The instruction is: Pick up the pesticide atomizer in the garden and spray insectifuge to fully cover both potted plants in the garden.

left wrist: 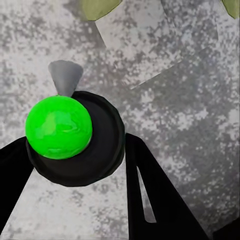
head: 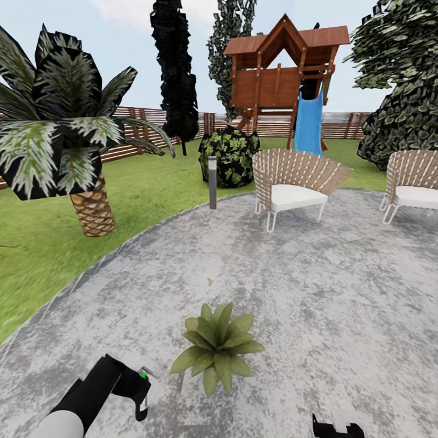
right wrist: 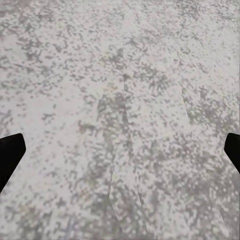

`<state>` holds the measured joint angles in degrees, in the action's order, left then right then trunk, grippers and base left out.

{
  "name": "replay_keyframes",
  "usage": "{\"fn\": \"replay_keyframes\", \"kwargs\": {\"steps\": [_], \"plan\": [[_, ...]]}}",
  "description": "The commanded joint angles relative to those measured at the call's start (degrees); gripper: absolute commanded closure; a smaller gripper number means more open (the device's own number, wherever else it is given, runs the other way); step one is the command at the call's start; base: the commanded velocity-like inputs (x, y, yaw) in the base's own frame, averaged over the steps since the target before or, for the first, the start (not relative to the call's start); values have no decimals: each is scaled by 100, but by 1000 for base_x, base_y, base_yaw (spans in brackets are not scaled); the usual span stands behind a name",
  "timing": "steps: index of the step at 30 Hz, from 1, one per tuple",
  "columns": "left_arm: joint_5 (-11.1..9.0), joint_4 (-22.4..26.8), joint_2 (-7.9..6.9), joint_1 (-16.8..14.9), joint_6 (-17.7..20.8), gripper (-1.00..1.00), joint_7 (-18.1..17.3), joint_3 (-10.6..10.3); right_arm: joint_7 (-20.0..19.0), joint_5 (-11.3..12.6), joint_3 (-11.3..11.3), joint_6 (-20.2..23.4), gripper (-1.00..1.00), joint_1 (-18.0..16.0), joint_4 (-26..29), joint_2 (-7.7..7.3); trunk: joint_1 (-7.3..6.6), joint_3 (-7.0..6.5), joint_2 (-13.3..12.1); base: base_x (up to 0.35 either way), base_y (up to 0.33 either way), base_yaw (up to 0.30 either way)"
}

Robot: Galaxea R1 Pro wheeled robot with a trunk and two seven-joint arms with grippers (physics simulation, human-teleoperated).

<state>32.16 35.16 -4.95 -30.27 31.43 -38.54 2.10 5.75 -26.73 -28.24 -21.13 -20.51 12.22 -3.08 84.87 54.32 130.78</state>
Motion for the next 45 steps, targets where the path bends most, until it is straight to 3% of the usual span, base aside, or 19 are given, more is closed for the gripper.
{"fn": "replay_keyframes", "kwargs": {"steps": [1,2,3,6,10,13,21,32,39,45], "plan": [[39,9,-24,-6,21,100,-130,21,23,-61,-32,-22,-100,-6,-9,1,-1,5,2,19,33,-5],[44,10,-51,-9,24,100,-220,20,23,-61,-32,-22,-100,-6,-9,1,-1,5,2,12,21,-3],[160,15,-91,-19,33,100,-413,-25,23,-61,-32,-22,-100,-4,-9,1,-1,5,2,4,7,-1],[568,21,-91,-35,73,100,-527,-154,23,-61,-32,-22,-100,-5,-9,1,-1,5,2,1,2,0],[749,19,-71,-244,103,100,-817,-194,23,-61,-32,-22,-100,-6,-9,1,-1,5,2,0,0,0],[784,18,-92,-374,119,100,-1216,-193,23,-61,-32,-22,-100,-6,-9,1,-1,5,2,0,0,0],[792,-5,-93,-443,133,100,-1323,-200,15,-69,-32,-22,-100,-6,-9,-22,-1,5,2,0,0,0],[792,-117,-99,-380,96,100,-1252,-202,6,-86,-24,-23,-100,-6,-9,-26,-1,5,2,93,0,0],[757,-594,-111,-297,34,100,-790,-170,6,-89,-24,-22,-100,-6,-9,-26,-1,5,2,1,0,0],[724,-646,-80,-297,39,100,-679,-121,5,-93,-24,-22,-100,-5,-17,-26,-1,5,2,0,0,0]]}}
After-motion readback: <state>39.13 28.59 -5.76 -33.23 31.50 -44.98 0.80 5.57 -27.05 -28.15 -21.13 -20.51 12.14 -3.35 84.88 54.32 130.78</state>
